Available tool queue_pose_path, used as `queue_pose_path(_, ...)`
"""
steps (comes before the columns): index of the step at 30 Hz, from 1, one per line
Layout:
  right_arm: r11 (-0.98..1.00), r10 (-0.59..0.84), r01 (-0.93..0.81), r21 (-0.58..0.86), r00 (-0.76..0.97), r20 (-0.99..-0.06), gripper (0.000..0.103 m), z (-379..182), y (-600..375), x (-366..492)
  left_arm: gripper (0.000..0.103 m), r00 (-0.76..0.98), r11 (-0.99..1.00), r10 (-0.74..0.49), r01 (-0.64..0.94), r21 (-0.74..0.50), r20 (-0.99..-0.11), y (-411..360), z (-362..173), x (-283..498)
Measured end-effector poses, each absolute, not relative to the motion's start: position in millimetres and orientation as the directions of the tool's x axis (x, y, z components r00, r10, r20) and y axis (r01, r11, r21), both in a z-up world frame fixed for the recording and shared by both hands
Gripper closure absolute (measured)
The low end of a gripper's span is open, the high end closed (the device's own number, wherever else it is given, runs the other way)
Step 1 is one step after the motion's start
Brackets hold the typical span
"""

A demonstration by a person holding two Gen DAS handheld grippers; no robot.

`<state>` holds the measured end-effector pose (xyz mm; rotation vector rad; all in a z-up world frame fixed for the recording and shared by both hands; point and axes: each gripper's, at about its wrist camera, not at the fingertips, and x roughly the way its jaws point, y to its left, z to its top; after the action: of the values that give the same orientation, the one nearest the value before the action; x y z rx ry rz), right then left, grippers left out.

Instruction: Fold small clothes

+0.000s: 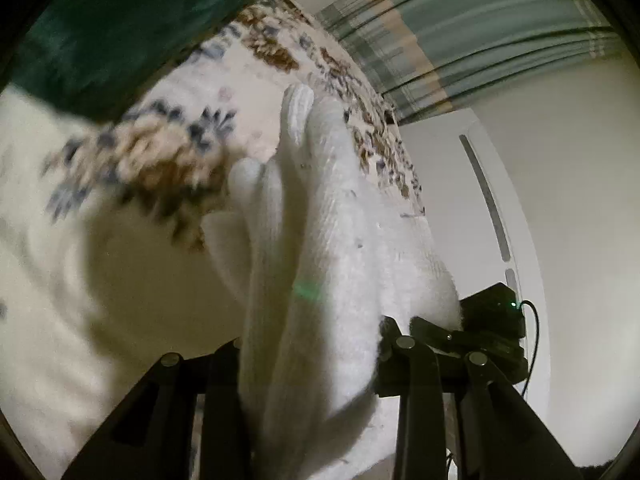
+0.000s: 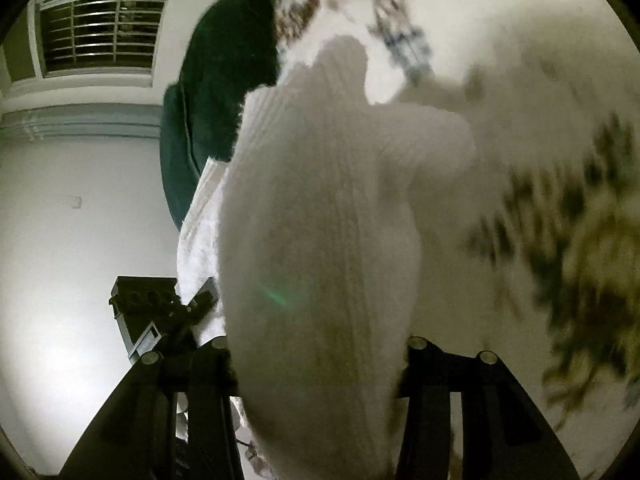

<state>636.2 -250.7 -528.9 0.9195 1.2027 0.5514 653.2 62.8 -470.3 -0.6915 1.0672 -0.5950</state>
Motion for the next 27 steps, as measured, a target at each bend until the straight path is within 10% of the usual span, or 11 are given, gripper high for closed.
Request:
queue_pose_path(15,0.642,0.720,0.153,0.752,0.219,-0.659,0.053,-604,-243,756,0.068,0.271,0.768,-0.627,0.060,-0.638,-0.730,36,-556,736)
queue_pose_path(23,0.918,0.358,0.103,0.382,0.195,-0.913,0.010,-574,-217,762,0.056,0.330,0.940,-0.339,0.087,-0.329,-0.881,11,-525,713)
queue_pose_path(27,0.990,0.062,0.110,0.093,0.257,-0.964,0.000,-546,-202,733,0.027,0.408,0.988,-0.155,0.073,-0.137,-0.900,-1,-506,691)
